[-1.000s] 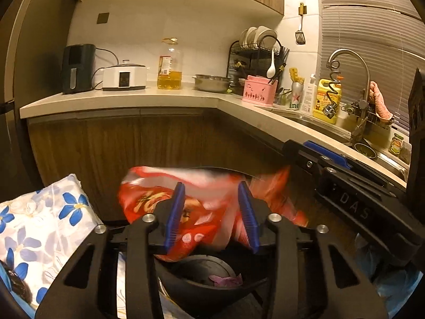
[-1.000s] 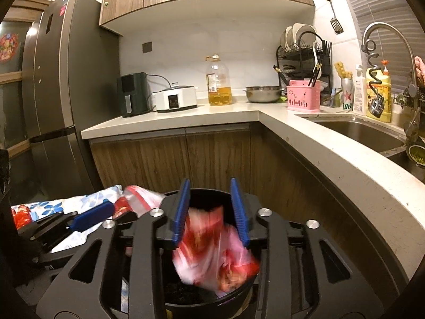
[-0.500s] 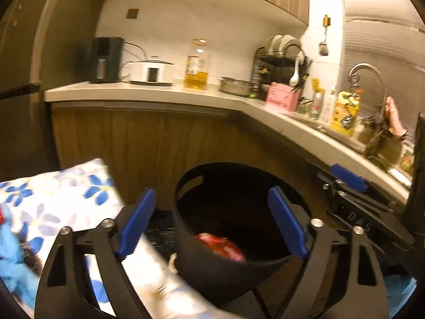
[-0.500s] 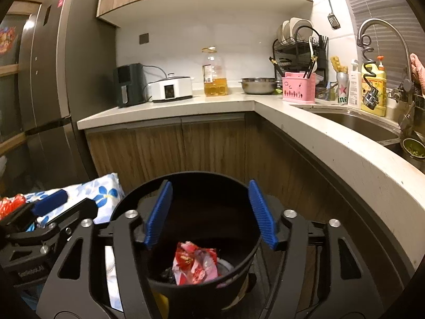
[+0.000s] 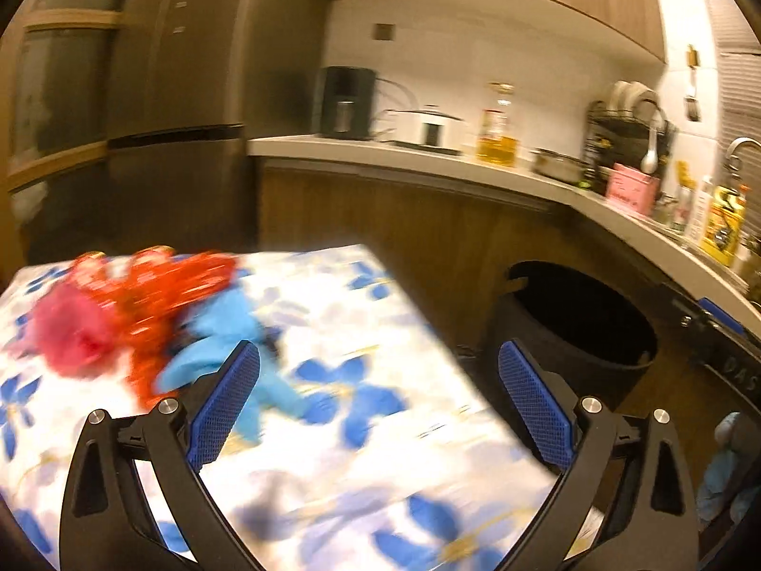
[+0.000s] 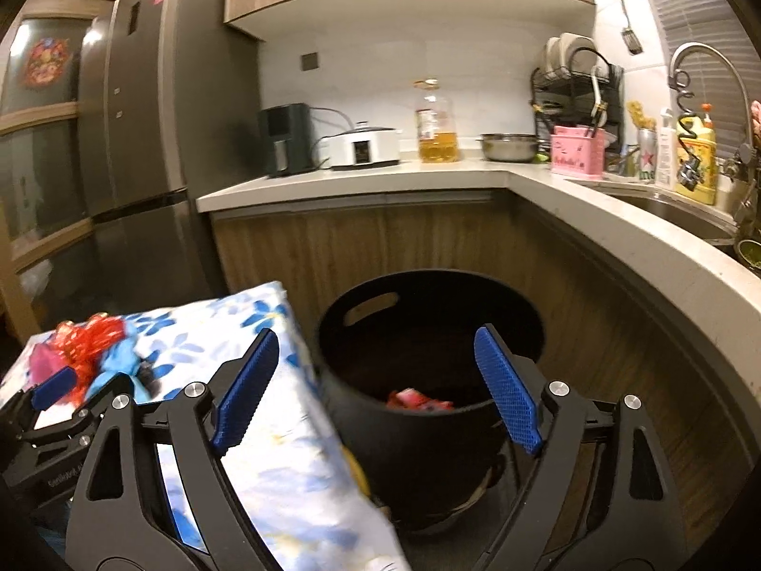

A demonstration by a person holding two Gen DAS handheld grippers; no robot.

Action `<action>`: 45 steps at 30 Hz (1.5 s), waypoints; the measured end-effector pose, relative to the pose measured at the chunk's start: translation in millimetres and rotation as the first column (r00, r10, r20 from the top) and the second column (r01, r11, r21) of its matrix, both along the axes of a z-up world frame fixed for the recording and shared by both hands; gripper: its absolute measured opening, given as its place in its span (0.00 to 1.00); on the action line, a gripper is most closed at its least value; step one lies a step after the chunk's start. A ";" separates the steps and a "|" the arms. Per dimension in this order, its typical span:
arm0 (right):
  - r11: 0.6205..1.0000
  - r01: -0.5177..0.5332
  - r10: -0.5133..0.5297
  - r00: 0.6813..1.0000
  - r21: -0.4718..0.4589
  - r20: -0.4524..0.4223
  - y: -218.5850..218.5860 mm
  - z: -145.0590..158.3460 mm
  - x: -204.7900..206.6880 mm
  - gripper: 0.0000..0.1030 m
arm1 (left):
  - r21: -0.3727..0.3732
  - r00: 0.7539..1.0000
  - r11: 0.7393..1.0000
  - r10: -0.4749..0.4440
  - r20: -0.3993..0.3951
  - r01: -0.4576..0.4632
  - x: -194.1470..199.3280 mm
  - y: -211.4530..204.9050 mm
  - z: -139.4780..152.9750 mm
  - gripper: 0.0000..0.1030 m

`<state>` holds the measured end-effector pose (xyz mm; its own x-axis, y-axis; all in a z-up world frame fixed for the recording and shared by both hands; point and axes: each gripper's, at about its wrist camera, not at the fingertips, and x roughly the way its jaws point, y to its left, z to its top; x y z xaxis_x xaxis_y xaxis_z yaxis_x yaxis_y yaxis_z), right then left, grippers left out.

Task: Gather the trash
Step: 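Move both tools back to the table and grasp the blue glove with the right tool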

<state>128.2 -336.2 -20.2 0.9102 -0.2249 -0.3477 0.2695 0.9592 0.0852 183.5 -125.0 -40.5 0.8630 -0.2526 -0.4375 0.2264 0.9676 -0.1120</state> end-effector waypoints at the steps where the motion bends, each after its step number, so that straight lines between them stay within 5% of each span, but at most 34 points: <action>1: 1.000 -0.008 0.008 1.000 -0.005 0.001 7.8 -1.0 -1.1 0.81 | -0.001 1.000 1.000 0.015 0.000 -0.015 -3.3 7.1 -0.7 0.94; 12: 0.989 -0.146 0.146 0.988 -0.006 -0.049 105.5 -20.1 11.3 0.81 | 0.035 0.978 0.978 0.203 0.040 -0.204 -31.5 93.4 -1.2 0.94; 27: 0.962 -0.273 0.269 0.956 -0.016 -0.120 207.0 -57.4 75.1 0.78 | -0.017 0.928 0.930 0.367 0.062 -0.366 -41.4 183.1 -6.9 0.94; 38: 0.957 -0.291 0.290 0.943 0.014 -0.164 237.1 -74.3 123.0 0.63 | -0.019 0.921 0.923 0.385 0.060 -0.384 -30.2 196.1 -13.8 0.94; 45: 0.951 -0.308 0.306 0.930 0.022 -0.203 244.5 -82.9 137.5 0.42 | -0.018 0.924 0.925 0.379 0.051 -0.379 -24.4 196.0 -18.3 0.94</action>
